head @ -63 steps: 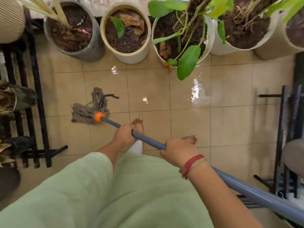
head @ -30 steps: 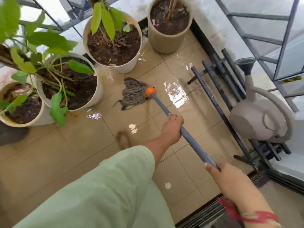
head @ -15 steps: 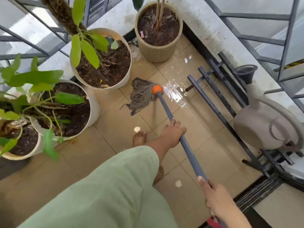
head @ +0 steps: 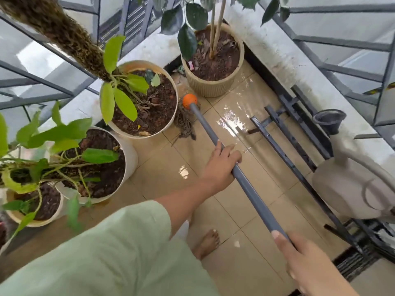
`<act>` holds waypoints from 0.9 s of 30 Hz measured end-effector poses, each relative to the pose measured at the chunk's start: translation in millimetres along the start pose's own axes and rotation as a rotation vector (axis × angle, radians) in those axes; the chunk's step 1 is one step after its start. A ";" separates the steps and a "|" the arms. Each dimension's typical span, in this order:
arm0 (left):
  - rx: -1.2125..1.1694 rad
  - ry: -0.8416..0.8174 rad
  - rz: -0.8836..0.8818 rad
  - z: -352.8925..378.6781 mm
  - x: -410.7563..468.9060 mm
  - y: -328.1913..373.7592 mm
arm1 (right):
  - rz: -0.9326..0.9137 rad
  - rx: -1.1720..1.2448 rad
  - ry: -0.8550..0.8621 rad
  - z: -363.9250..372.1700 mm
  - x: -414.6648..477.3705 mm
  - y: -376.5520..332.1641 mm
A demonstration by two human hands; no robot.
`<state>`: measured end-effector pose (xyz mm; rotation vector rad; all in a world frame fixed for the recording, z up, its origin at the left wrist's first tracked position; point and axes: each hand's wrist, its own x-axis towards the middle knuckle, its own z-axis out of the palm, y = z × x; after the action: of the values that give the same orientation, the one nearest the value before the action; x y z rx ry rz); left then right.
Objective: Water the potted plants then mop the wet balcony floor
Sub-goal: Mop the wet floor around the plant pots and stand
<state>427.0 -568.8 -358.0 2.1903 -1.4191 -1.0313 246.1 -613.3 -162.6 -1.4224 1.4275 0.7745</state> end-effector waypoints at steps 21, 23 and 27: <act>0.140 -0.202 -0.075 5.6 9.1 -52.5 | 0.023 0.263 -0.148 52.6 55.0 -1.5; 0.113 -0.241 -0.063 17.0 7.4 -53.5 | 0.008 0.169 -0.118 62.0 62.7 7.6; 0.073 -0.193 -0.047 33.4 -3.3 -36.5 | 0.048 0.153 -0.076 63.9 52.4 28.4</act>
<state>425.6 -546.1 -402.0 2.2356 -1.5161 -1.2561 236.3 -571.0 -238.4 -1.2336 1.4355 0.7255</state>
